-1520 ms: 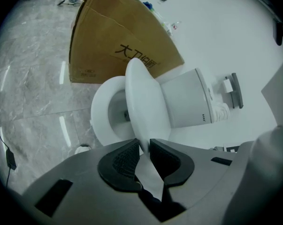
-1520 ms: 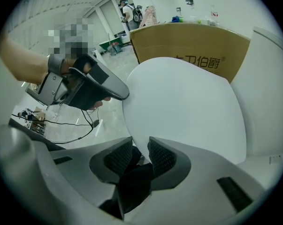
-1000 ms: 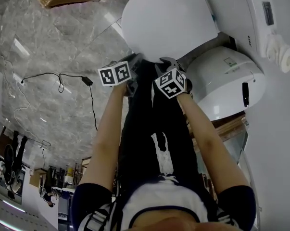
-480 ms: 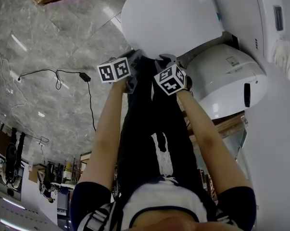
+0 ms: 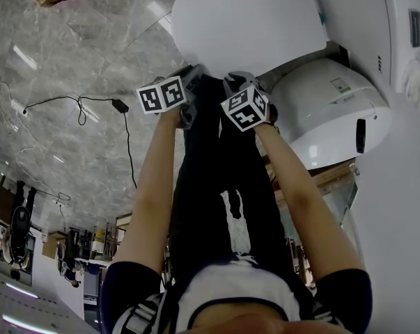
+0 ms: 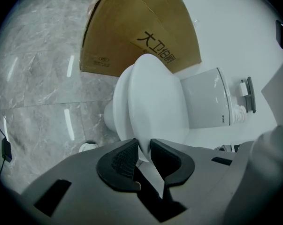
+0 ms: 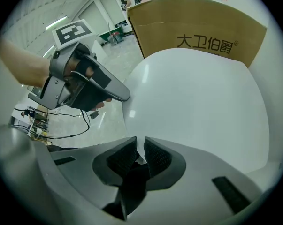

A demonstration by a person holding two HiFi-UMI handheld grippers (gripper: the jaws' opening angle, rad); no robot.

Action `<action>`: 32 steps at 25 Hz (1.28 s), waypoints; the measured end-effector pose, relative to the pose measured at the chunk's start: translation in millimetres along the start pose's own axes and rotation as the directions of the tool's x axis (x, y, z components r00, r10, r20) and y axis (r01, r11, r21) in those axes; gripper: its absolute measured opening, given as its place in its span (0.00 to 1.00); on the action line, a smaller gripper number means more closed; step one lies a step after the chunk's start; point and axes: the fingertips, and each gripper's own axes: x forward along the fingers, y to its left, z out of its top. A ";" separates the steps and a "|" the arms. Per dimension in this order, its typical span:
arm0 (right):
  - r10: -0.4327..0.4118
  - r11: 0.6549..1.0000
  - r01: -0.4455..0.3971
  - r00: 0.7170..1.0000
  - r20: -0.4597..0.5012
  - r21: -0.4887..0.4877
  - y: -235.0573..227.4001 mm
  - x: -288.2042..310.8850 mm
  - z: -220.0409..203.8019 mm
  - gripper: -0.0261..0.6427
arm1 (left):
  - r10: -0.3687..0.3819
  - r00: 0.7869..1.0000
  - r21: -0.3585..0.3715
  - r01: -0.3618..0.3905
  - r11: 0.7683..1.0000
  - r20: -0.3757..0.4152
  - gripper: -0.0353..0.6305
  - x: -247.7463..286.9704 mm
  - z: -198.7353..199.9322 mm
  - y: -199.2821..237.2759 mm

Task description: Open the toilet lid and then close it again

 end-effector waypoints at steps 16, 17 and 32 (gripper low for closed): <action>0.008 1.000 -0.008 1.000 -0.019 -0.003 -8.9 22.2 -6.3 0.08 | 0.037 0.999 -0.019 -0.038 0.999 -0.019 0.19 19.4 -2.2 20.6; 0.008 1.000 -0.008 1.000 -0.018 -0.004 -9.5 23.7 -6.5 0.08 | 0.040 0.999 -0.019 -0.040 0.999 -0.020 0.18 20.6 -2.1 21.9; 0.019 1.000 -0.019 1.000 -0.012 -0.002 -14.2 35.2 -8.0 0.06 | 0.079 0.997 -0.007 -0.079 0.997 -0.022 0.19 30.0 -0.5 33.0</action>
